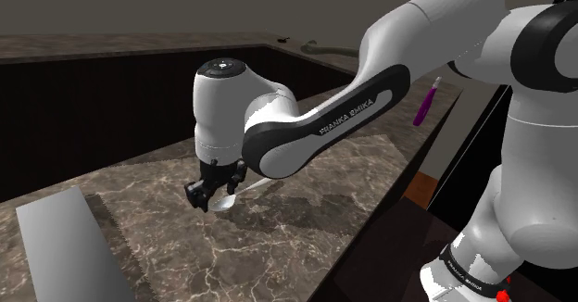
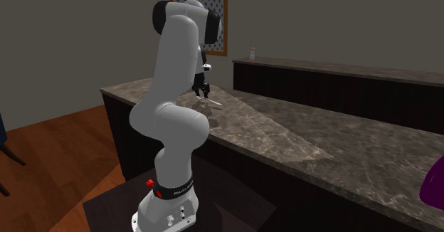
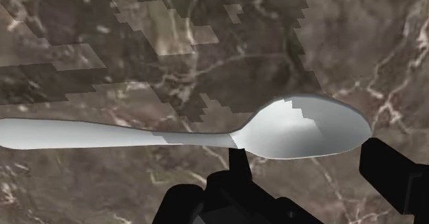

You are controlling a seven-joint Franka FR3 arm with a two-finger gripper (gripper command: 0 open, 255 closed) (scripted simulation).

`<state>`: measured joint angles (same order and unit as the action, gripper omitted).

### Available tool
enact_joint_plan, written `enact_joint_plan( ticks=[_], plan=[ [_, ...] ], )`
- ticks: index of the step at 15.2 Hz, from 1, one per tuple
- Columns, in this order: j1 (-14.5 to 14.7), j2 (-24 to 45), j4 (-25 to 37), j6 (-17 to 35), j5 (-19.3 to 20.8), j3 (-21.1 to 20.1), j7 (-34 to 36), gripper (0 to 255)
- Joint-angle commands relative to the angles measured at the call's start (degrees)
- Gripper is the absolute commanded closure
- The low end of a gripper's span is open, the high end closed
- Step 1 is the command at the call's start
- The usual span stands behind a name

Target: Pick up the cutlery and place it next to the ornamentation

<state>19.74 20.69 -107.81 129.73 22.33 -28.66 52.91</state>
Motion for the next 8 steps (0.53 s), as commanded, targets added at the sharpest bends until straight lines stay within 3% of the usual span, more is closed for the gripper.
enact_joint_plan(
  ticks=[1, 4, 5, 8],
  plan=[
    [0.0, 0.0, -0.1, 0.1, 0.0, 0.0, 0.0, 255],
    [0.0, 0.0, -0.1, 0.1, 0.0, 0.0, 0.0, 255],
    [0.0, 0.0, -0.1, 0.1, 0.0, 0.0, 0.0, 0],
    [0.0, 0.0, -0.1, 0.1, 0.0, 0.0, 0.0, 0]
  ],
)
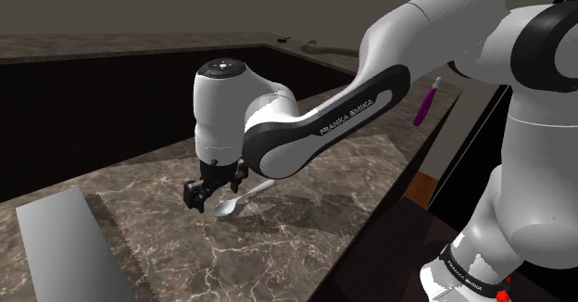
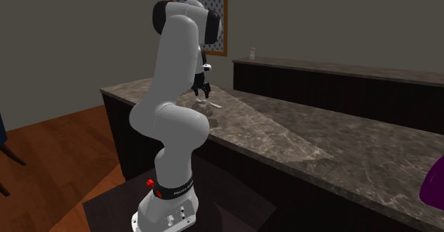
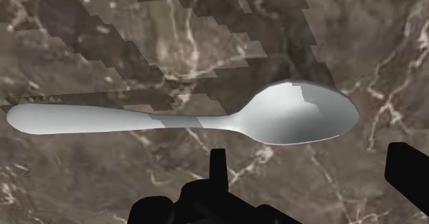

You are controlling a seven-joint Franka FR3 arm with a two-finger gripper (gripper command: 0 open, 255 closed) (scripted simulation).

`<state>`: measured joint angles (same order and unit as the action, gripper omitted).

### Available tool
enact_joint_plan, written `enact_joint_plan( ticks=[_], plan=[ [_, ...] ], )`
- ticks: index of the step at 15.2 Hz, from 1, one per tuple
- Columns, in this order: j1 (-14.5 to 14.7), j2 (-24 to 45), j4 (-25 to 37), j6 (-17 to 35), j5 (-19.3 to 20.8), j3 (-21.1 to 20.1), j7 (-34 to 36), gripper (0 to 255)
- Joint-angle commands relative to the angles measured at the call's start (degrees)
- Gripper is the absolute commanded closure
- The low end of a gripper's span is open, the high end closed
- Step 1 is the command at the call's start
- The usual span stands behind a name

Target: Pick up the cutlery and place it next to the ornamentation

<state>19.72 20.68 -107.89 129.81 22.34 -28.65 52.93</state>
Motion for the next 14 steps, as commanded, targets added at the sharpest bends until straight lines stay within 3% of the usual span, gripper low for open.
enact_joint_plan(
  ticks=[1, 6, 14],
  plan=[
    [0.0, 0.0, 0.0, 0.0, 0.0, 0.0, 0.0, 0],
    [-0.7, -4.4, 1.6, -5.3, -3.4, -1.6, -2.1, 0],
    [-0.7, -4.4, 1.6, -5.3, -3.4, -1.6, -2.1, 0]
  ],
)
